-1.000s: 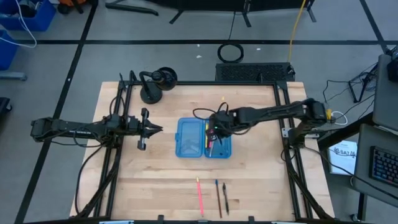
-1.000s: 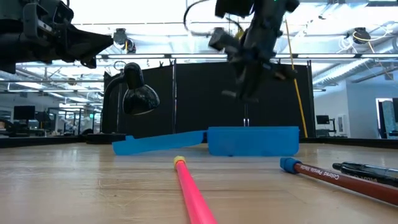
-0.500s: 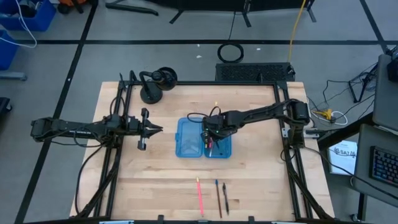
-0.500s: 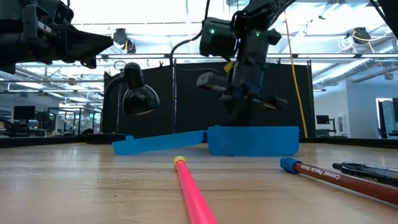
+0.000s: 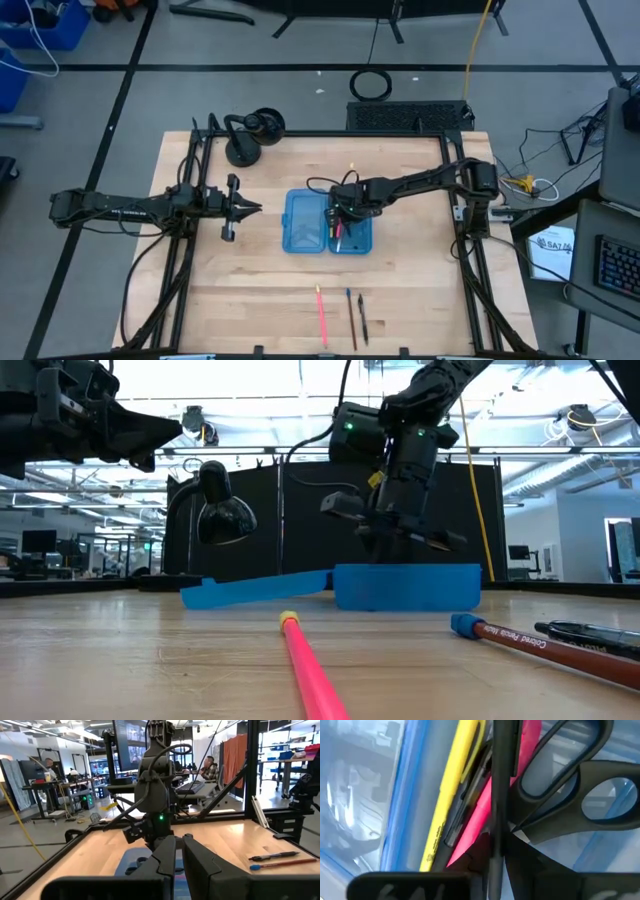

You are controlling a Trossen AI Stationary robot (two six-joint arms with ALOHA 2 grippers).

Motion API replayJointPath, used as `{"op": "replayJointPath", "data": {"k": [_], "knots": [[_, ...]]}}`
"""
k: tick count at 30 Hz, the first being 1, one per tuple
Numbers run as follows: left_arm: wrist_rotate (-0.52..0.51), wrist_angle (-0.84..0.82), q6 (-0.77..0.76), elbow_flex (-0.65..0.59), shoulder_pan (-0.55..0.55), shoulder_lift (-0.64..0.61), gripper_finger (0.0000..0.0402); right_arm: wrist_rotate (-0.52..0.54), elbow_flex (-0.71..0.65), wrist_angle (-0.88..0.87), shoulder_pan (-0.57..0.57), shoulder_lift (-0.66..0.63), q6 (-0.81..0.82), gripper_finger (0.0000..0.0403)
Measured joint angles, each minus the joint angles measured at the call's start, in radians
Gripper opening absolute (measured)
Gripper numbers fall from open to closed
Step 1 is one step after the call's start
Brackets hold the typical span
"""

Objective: Pick & place school supplies into a supply box
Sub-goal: Put the right black pen into the blue supply box, then put the pink pencil into the blue supply box

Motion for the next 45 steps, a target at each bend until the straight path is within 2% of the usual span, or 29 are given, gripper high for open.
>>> {"op": "replayJointPath", "data": {"k": [6, 9, 13, 18, 20, 22, 26, 29, 32, 36, 41, 45], "knots": [[0.000, -0.003, -0.004, 0.000, 0.000, 0.000, 0.0037, 0.002, -0.023, 0.023, 0.005, -0.017, 0.006, 0.0090], [0.000, -0.009, -0.004, 0.000, 0.000, 0.000, 0.0037, 0.061, -0.027, 0.003, 0.020, -0.051, -0.003, 0.0103], [0.001, -0.009, -0.006, 0.000, 0.000, 0.000, 0.0037, 0.171, -0.025, -0.037, 0.042, -0.137, 0.009, 0.0118], [0.001, -0.009, -0.010, 0.000, 0.000, 0.000, 0.0037, 0.188, -0.029, -0.101, 0.065, -0.253, -0.002, 0.0130], [0.001, -0.009, -0.021, 0.000, 0.000, 0.000, 0.0037, 0.193, -0.028, -0.091, 0.084, -0.330, -0.070, 0.0131], [0.000, -0.009, -0.026, 0.000, 0.000, 0.000, 0.0037, 0.265, -0.027, -0.118, 0.124, -0.429, -0.153, 0.0128], [-0.001, -0.001, -0.017, -0.001, 0.000, 0.000, 0.0037, 0.583, -0.041, -0.204, 0.260, -0.630, -0.256, 0.0101], [-0.002, 0.062, 0.033, -0.001, 0.000, 0.000, 0.0037, 0.679, -0.133, -0.150, 0.355, -0.747, -0.286, 0.0054], [-0.001, 0.118, 0.019, -0.001, -0.001, 0.000, 0.0037, 0.686, -0.275, 0.019, 0.426, -0.823, -0.418, 0.0009], [-0.001, 0.124, 0.008, -0.001, 0.000, 0.000, 0.0037, 0.641, -0.443, 0.263, 0.472, -0.902, -0.679, 0.0011], [-0.019, 0.121, 0.016, -0.001, 0.000, 0.000, 0.0037, 0.577, -0.529, 0.285, 0.471, -1.025, -0.940, 0.0002], [-0.127, 0.125, 0.022, -0.001, 0.000, 0.000, 0.0037, 0.576, -0.564, 0.294, 0.441, -1.114, -1.055, 0.0001]]}}
